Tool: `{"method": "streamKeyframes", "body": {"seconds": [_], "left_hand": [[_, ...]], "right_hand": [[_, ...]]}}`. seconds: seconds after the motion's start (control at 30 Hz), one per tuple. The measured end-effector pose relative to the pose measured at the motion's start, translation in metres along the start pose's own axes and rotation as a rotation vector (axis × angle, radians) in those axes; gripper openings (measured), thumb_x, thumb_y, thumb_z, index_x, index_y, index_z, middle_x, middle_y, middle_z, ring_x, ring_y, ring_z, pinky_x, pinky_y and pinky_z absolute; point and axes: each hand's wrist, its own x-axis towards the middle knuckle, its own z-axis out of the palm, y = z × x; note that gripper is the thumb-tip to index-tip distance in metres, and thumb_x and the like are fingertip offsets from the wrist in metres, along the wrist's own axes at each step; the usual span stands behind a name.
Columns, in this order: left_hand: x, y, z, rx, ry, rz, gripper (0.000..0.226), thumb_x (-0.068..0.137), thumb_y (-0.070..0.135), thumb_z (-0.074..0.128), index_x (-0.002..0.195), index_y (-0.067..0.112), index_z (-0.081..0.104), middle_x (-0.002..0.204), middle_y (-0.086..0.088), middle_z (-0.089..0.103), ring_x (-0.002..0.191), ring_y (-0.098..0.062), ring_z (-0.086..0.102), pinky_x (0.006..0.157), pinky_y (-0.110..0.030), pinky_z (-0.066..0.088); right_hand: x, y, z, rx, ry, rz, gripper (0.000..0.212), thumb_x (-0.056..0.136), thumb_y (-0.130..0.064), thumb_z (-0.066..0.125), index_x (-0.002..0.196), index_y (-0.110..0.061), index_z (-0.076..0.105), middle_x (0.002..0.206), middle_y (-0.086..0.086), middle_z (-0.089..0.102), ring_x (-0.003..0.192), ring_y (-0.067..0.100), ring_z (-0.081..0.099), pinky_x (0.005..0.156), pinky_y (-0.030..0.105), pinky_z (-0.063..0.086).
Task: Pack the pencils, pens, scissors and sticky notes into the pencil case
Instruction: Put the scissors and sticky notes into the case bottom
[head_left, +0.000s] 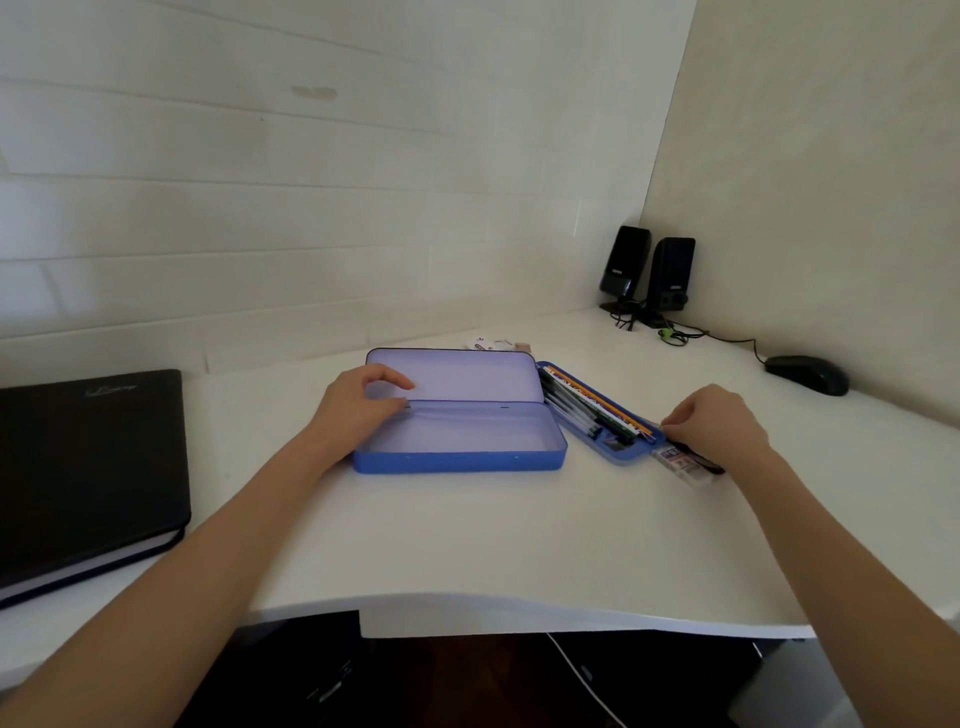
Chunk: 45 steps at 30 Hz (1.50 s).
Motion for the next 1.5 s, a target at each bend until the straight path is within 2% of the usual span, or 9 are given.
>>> {"method": "streamKeyframes", "body": {"seconds": [0.3,0.57,0.73,0.8,0.9,1.0,1.17,1.33,1.5], "left_hand": [[0.001,0.003,-0.008,-0.234,0.027,-0.065,0.024,0.081,0.003,0.065,0.081,0.027,0.067,0.091,0.013,0.062,0.081,-0.006,0.055,0.072,-0.016,0.042],[0.003,0.001,-0.008,-0.204,0.011,-0.039,0.026,0.078,0.001,0.068,0.079,0.027,0.067,0.091,0.009,0.064,0.080,-0.006,0.056,0.073,-0.016,0.042],[0.003,0.000,-0.012,-0.227,-0.021,-0.030,0.025,0.077,0.001,0.070,0.080,0.025,0.066,0.090,0.008,0.064,0.078,-0.006,0.056,0.072,-0.014,0.042],[0.004,-0.001,-0.013,-0.224,-0.025,-0.030,0.024,0.077,0.002,0.071,0.081,0.025,0.066,0.090,0.009,0.064,0.078,-0.005,0.056,0.071,-0.011,0.043],[0.006,-0.002,-0.013,-0.221,-0.002,-0.029,0.022,0.076,0.002,0.073,0.081,0.023,0.066,0.090,0.009,0.065,0.078,-0.003,0.058,0.065,-0.001,0.044],[0.007,-0.004,-0.013,-0.231,0.005,-0.027,0.023,0.075,0.002,0.073,0.081,0.023,0.067,0.092,0.009,0.066,0.079,-0.002,0.059,0.065,0.000,0.044],[0.010,-0.006,-0.011,-0.222,0.034,-0.039,0.023,0.078,-0.003,0.067,0.085,0.019,0.066,0.096,0.003,0.064,0.083,-0.013,0.059,0.074,-0.017,0.046],[0.016,-0.012,-0.009,-0.138,0.111,-0.049,0.036,0.077,-0.014,0.052,0.084,0.019,0.065,0.096,0.002,0.064,0.077,-0.016,0.058,0.066,-0.016,0.044],[0.018,-0.013,-0.014,-0.081,0.159,-0.053,0.056,0.065,-0.019,0.032,0.087,0.018,0.067,0.099,0.003,0.061,0.062,-0.018,0.048,0.055,-0.025,0.036]], "right_hand": [[-0.015,-0.011,0.012,0.113,0.243,-0.176,0.021,0.091,-0.019,0.051,0.090,-0.010,0.071,0.081,0.008,0.069,0.071,0.027,0.063,0.064,0.036,0.053],[-0.056,-0.089,0.016,0.176,0.024,-0.792,0.017,0.087,-0.015,0.059,0.085,-0.005,0.073,0.073,0.011,0.069,0.072,0.024,0.055,0.072,0.034,0.046],[-0.069,-0.131,0.046,0.094,-0.115,-1.108,0.026,0.082,-0.008,0.057,0.058,-0.011,0.063,0.049,0.008,0.037,0.058,0.013,0.023,0.055,0.023,0.029],[-0.070,-0.137,0.056,0.070,-0.156,-1.110,0.023,0.081,-0.005,0.055,0.060,0.001,0.048,0.055,0.013,0.033,0.062,0.018,0.019,0.055,0.027,0.025],[-0.070,-0.143,0.064,0.119,-0.256,-0.985,0.011,0.081,-0.005,0.064,0.081,-0.001,0.075,0.074,0.015,0.072,0.060,0.018,0.052,0.058,0.022,0.039],[-0.072,-0.149,0.067,0.205,-0.350,-0.922,0.012,0.077,-0.010,0.074,0.088,-0.008,0.078,0.089,0.011,0.075,0.077,0.018,0.065,0.072,0.025,0.050],[-0.074,-0.151,0.069,0.302,-0.417,-0.873,0.012,0.077,-0.005,0.074,0.088,-0.006,0.078,0.086,0.010,0.073,0.073,0.011,0.062,0.077,0.025,0.053],[-0.077,-0.156,0.074,0.341,-0.472,-0.870,0.013,0.077,-0.005,0.074,0.089,-0.006,0.078,0.069,-0.014,0.062,0.061,-0.010,0.058,0.064,0.004,0.043],[-0.074,-0.160,0.067,0.410,-0.500,-0.848,0.010,0.079,-0.009,0.072,0.087,-0.006,0.077,0.078,-0.001,0.070,0.065,-0.002,0.060,0.068,0.008,0.045]]}}
